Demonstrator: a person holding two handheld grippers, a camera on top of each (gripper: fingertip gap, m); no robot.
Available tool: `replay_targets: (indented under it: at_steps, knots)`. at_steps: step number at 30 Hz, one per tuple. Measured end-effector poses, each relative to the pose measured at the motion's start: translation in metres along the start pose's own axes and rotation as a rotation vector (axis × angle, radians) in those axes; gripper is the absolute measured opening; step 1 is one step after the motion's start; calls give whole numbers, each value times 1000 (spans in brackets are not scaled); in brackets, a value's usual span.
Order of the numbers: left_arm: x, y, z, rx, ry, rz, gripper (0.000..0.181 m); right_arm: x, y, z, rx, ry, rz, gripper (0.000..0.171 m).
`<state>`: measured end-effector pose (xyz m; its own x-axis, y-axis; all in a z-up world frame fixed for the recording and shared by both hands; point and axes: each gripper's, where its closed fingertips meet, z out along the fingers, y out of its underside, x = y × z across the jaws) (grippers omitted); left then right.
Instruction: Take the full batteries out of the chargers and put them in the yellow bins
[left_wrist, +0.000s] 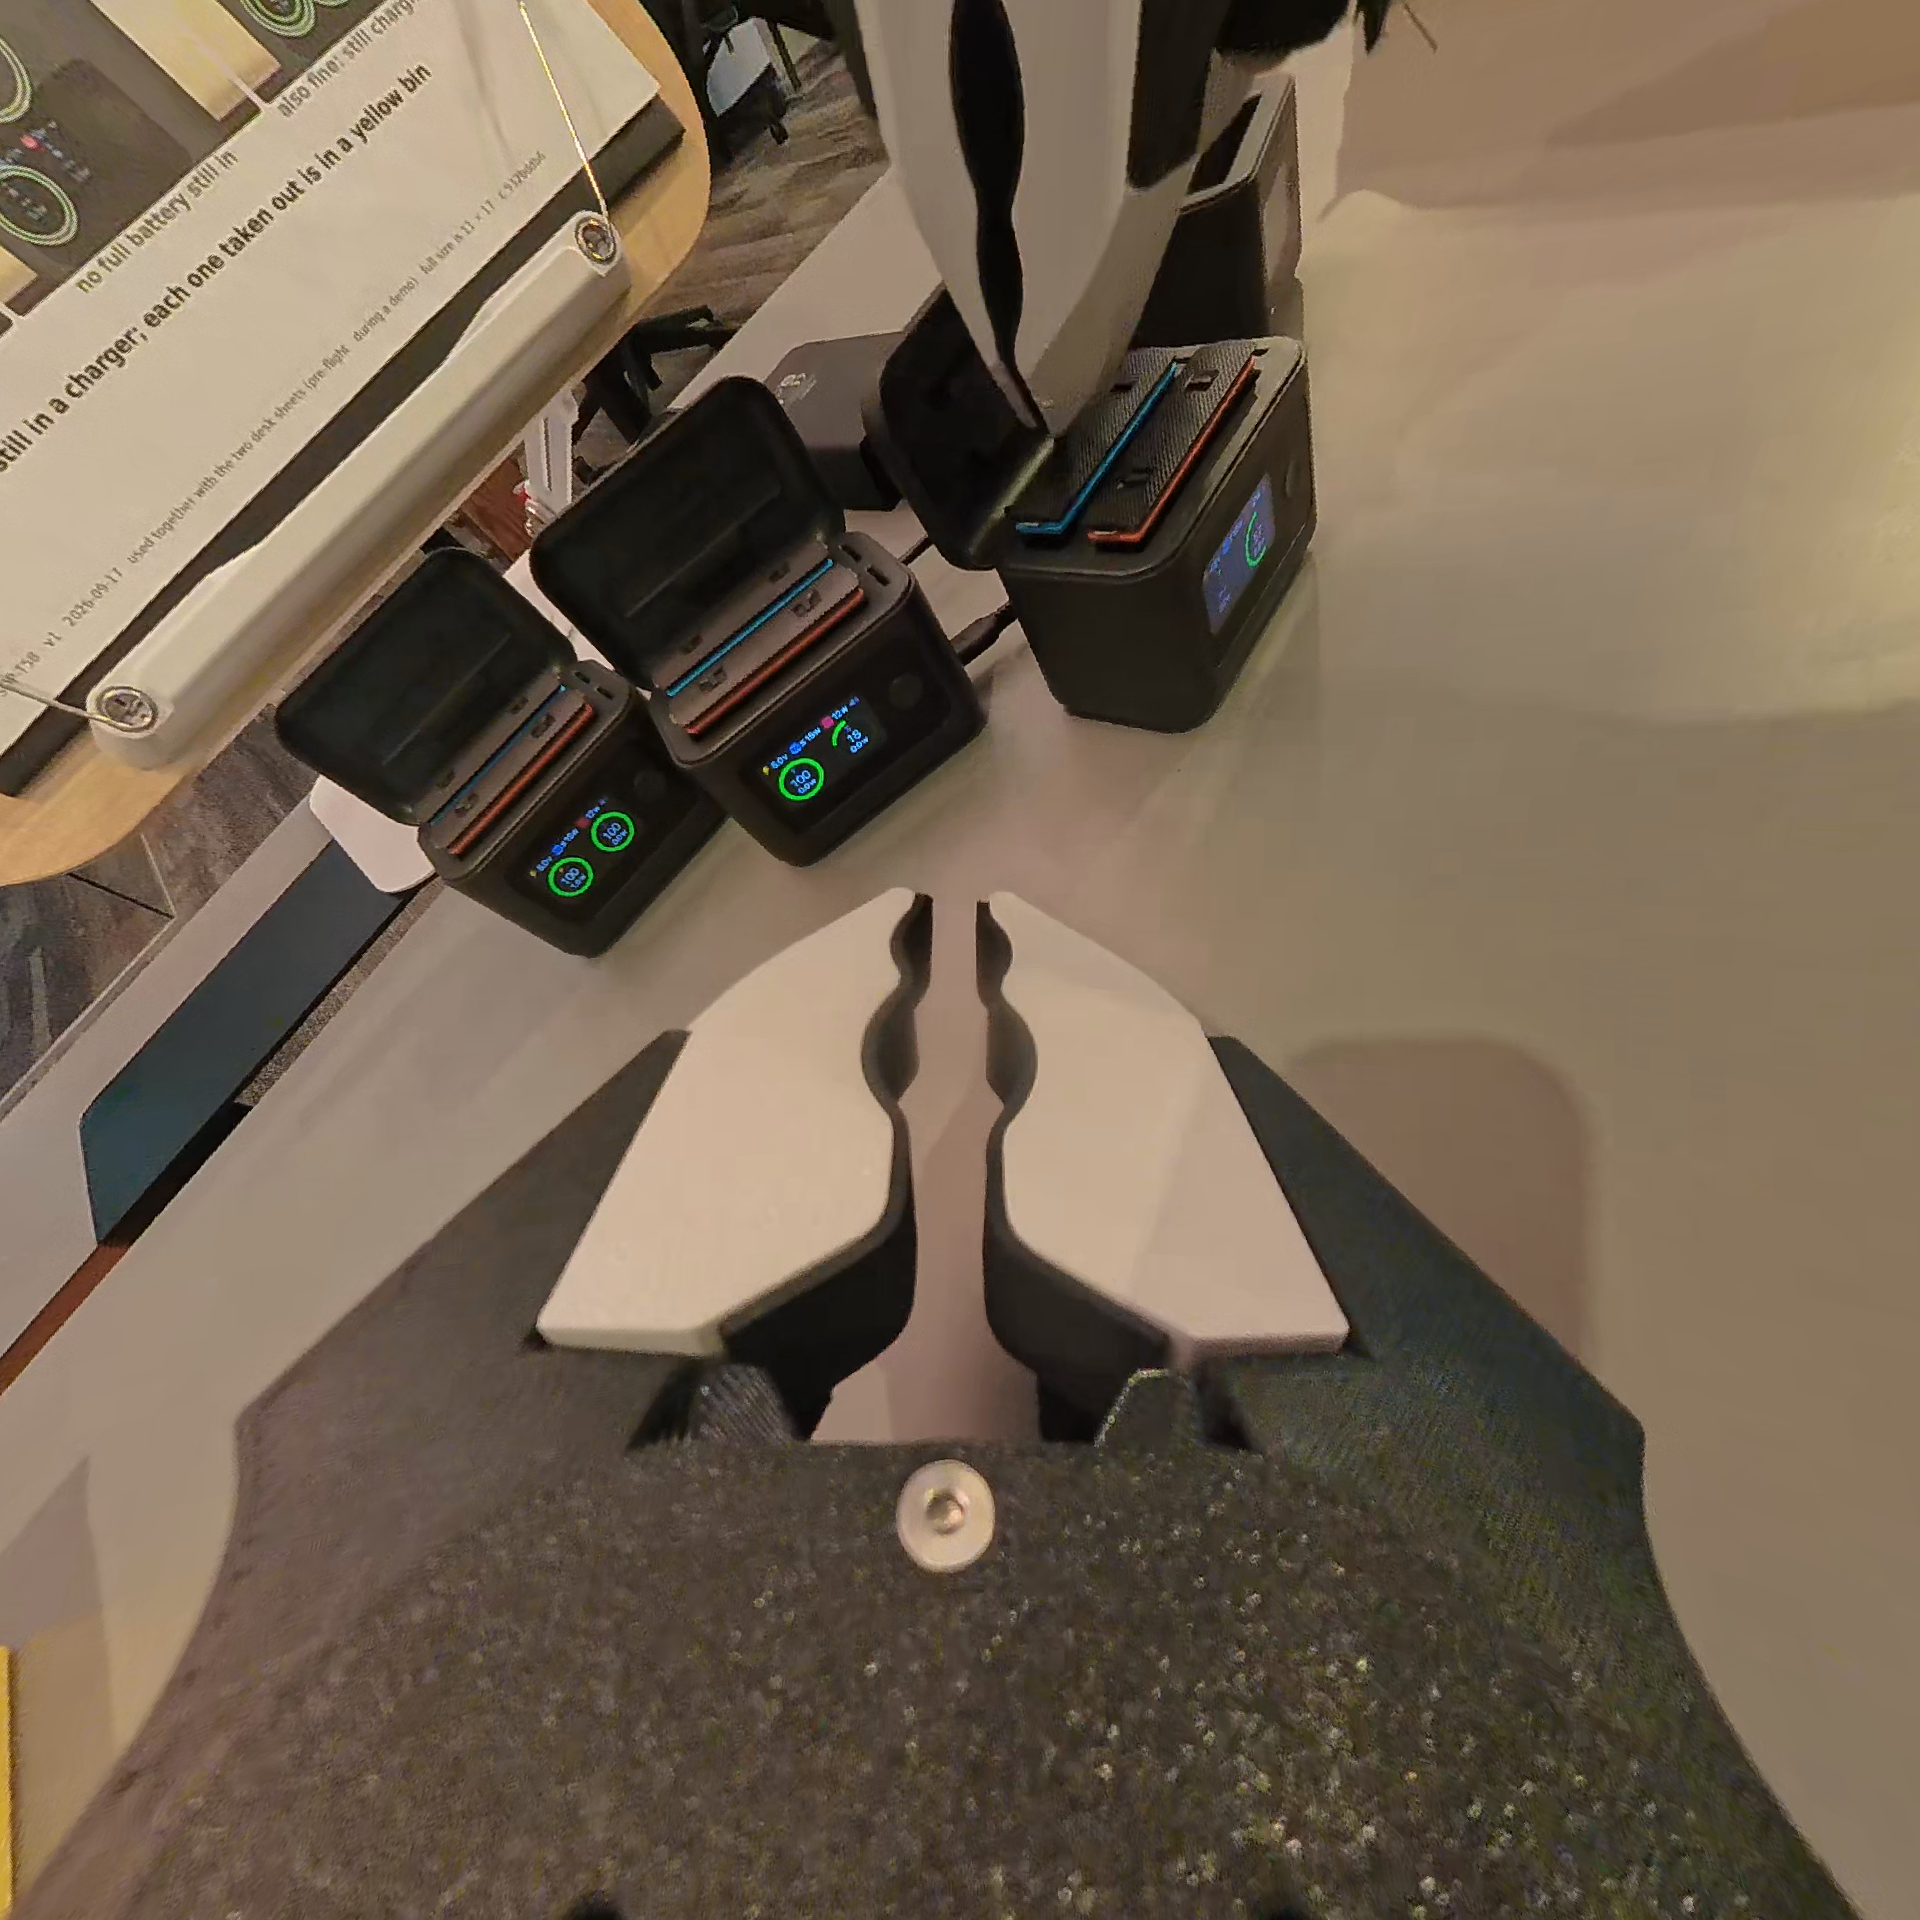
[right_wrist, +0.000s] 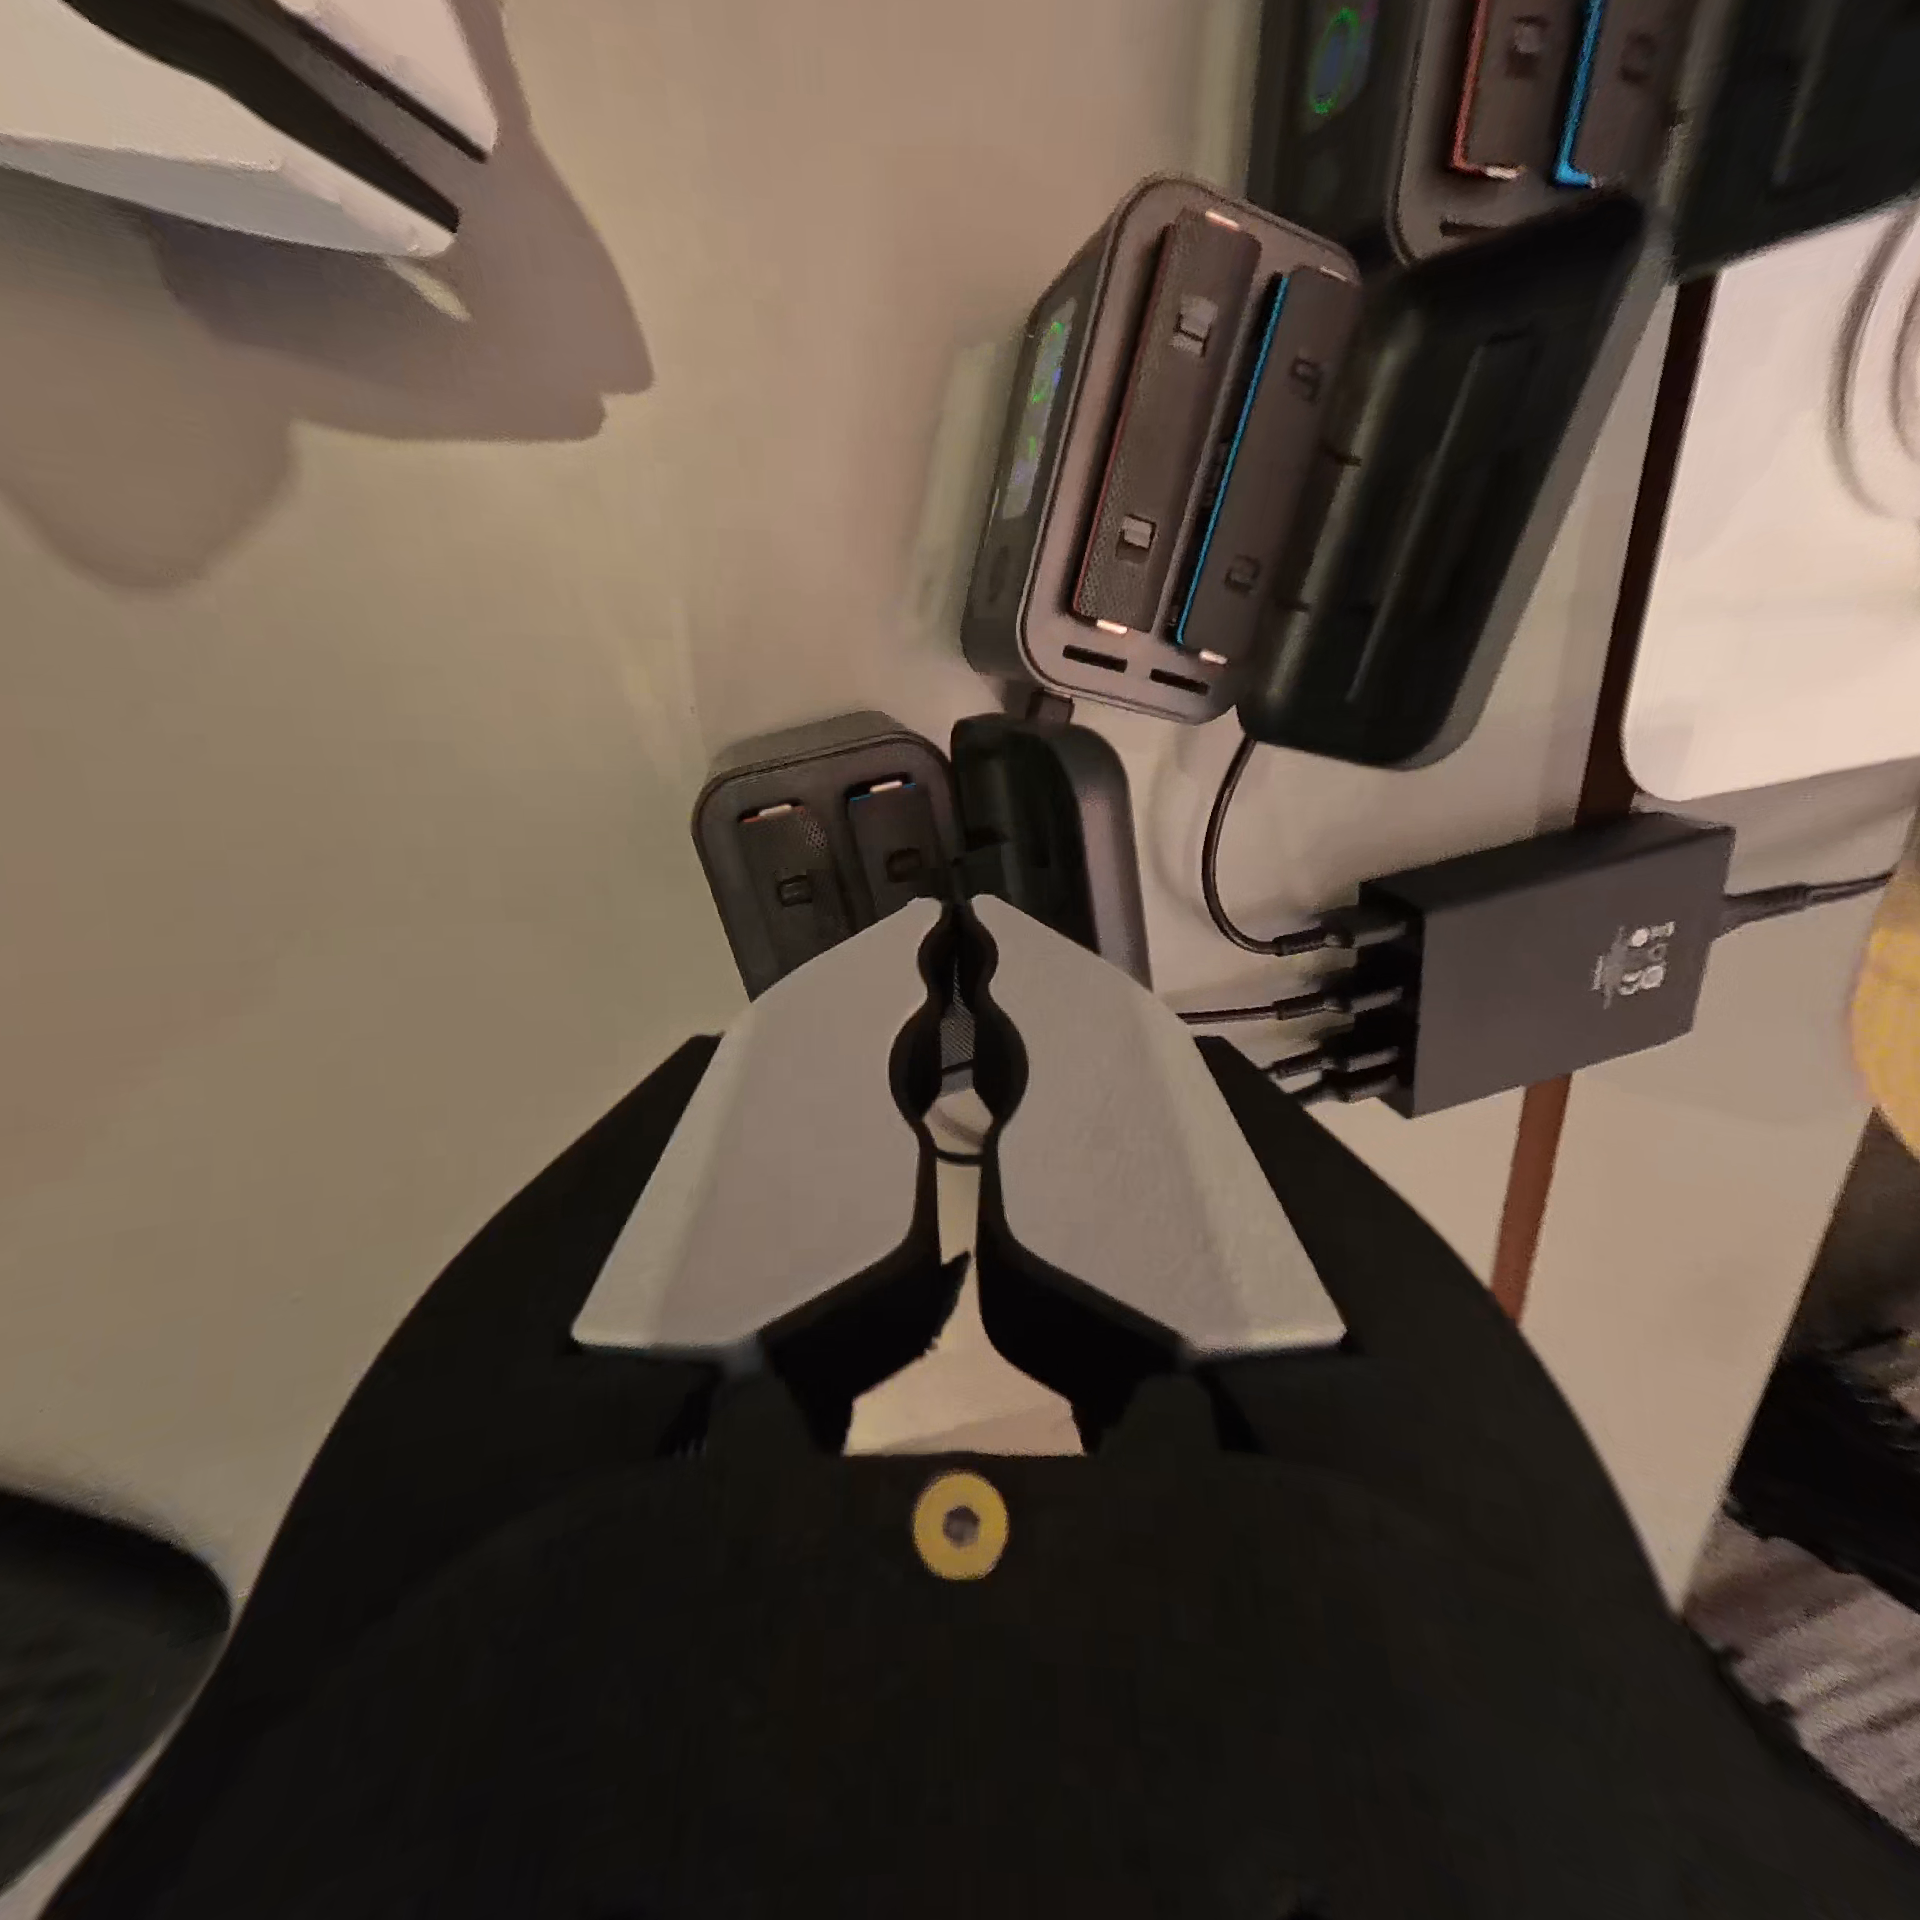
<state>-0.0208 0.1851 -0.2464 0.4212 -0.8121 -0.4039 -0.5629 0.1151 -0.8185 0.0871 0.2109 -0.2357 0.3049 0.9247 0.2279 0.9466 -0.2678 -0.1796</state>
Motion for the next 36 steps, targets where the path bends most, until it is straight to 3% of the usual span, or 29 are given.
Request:
replay_targets:
  at_steps: [6,15,25,29,36]
  knots:
    - [0,2,1,-6,-1,1,8,-1,-2,2,105,14,62,0]
    - [2,3,2,-13,1,2,8,-1,-1,2,36,197,-91,0]
    - [2,3,2,-12,-1,-3,8,0,-3,2,-10,223,-116,0]
    - [-1,1,0,0,-11,-15,7,0,-13,-9,200,260,9,0]
    - [-11,-3,-4,19,-62,-58,1,-5,-7,-78,710,415,408,0]
